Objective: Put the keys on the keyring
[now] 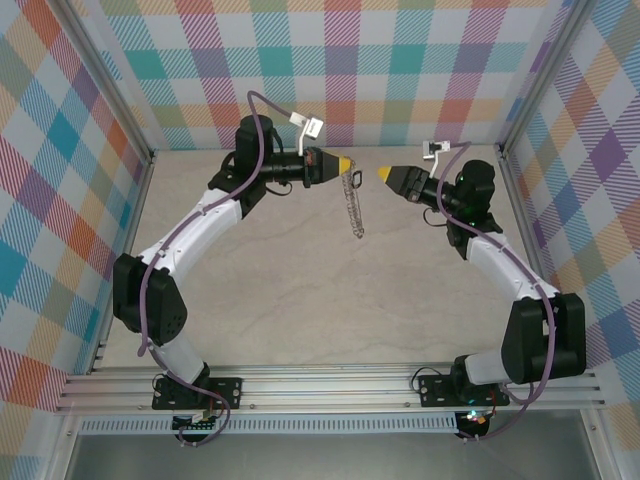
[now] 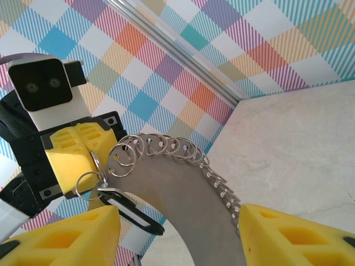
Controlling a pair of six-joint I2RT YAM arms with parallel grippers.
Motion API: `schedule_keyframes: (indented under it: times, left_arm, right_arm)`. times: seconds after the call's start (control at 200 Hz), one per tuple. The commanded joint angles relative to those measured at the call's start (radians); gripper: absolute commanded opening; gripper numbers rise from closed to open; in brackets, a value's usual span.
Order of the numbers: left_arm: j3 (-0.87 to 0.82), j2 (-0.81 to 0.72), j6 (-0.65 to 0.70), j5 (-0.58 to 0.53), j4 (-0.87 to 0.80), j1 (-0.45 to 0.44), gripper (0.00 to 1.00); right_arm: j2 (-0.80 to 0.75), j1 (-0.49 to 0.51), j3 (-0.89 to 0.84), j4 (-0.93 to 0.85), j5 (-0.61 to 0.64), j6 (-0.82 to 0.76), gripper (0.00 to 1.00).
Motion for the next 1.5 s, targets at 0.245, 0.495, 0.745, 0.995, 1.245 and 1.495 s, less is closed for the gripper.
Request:
schedule_keyframes:
  times: [0.245, 0.495, 0.745, 0.995, 1.245, 1.495]
  left_arm:
    - [-0.028, -0.054, -0.047, 0.001, 0.141, -0.007, 0.00]
    - [-0.037, -0.055, -0.059, 0.007, 0.163, -0.010, 0.00]
    - [-0.043, -0.057, -0.065, 0.021, 0.175, -0.014, 0.00]
    - [-0.048, -0.058, -0.064, 0.029, 0.175, -0.016, 0.00]
    - [-0.049, -0.059, -0.065, 0.033, 0.177, -0.017, 0.00]
    - [-0.050, -0.061, -0.066, 0.029, 0.177, -0.016, 0.00]
  right_arm:
    - [-0.053, 0.005, -0.051, 0.061, 0.055, 0.013, 0.59]
    - [-0.068, 0.037, -0.056, 0.051, 0.073, -0.014, 0.59]
    - [-0.017, 0.106, 0.012, 0.051, 0.069, -0.045, 0.59]
    - [0.015, 0.149, 0.057, 0.054, 0.025, -0.079, 0.59]
    - [0.034, 0.157, 0.061, 0.063, -0.005, -0.075, 0.44]
    - [0.013, 0.159, 0.032, 0.095, -0.019, -0.074, 0.21]
